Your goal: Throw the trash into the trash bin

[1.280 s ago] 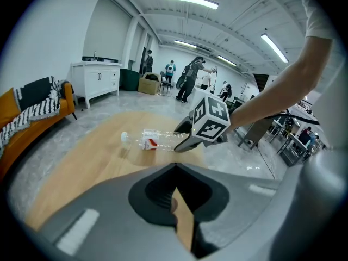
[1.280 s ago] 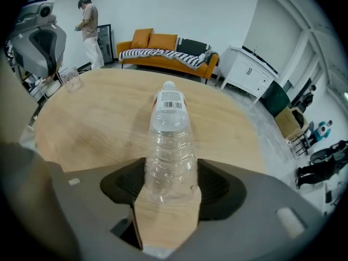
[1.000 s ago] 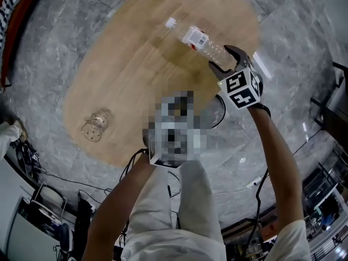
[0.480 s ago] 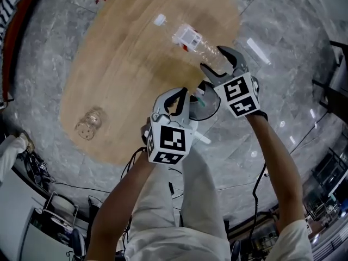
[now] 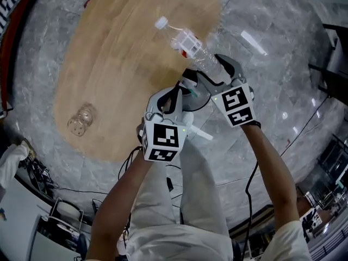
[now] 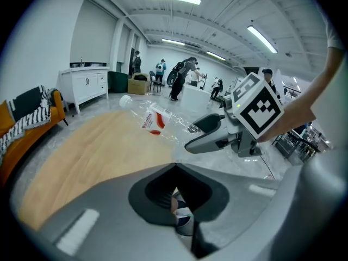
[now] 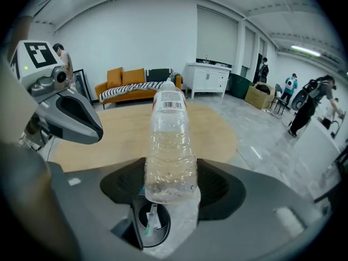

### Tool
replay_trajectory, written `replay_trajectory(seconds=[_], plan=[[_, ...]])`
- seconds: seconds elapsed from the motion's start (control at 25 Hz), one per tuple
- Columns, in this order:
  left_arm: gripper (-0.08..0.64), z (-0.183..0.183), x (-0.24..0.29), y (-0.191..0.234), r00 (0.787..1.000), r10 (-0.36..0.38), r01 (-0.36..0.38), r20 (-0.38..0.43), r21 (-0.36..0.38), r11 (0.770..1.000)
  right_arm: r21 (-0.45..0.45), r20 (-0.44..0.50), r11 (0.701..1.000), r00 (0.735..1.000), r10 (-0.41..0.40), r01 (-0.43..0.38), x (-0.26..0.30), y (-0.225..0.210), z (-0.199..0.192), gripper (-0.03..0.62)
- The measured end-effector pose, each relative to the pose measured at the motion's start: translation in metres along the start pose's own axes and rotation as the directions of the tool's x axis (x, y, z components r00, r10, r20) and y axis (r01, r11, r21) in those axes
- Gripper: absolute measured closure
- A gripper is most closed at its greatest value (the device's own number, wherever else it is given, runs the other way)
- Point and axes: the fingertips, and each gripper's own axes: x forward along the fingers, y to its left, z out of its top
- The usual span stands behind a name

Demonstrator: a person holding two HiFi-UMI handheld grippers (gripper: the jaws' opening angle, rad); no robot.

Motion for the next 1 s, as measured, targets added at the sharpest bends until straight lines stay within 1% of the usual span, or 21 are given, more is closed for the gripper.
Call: replay_trajectory(seconds=[0.24,0.44,0.8,1.0], plan=[[0.56,-0.013,-0.004,-0.033,1.0,0.006,-0.006,-0.004,-0.003,1.0,0.119,-0.008,0.992,0.999,-0.042,0.043,-0.037,0.009,-0.042,0.276],[0.56,-0.029,-0.003,-0.054,1.0,-0.001,0.001,-0.012,0.005,1.0,0.2,-0.047,0.977,0.997,-0.062,0.07,-0.053,0.023,-0.089,0.275],[0.56,-0.064,0.006,-0.088,0.999,-0.009,0.01,-0.04,0.028,1.0,0.261,-0.125,0.961,0.99,-0.065,0.096,-0.066,0.049,-0.174,0.275],[0.56,-0.087,0.017,-0.105,0.998,-0.022,0.024,-0.059,0.029,0.999,0.272,-0.194,0.958,0.98,-0.038,0.091,-0.058,0.064,-0.215,0.275]])
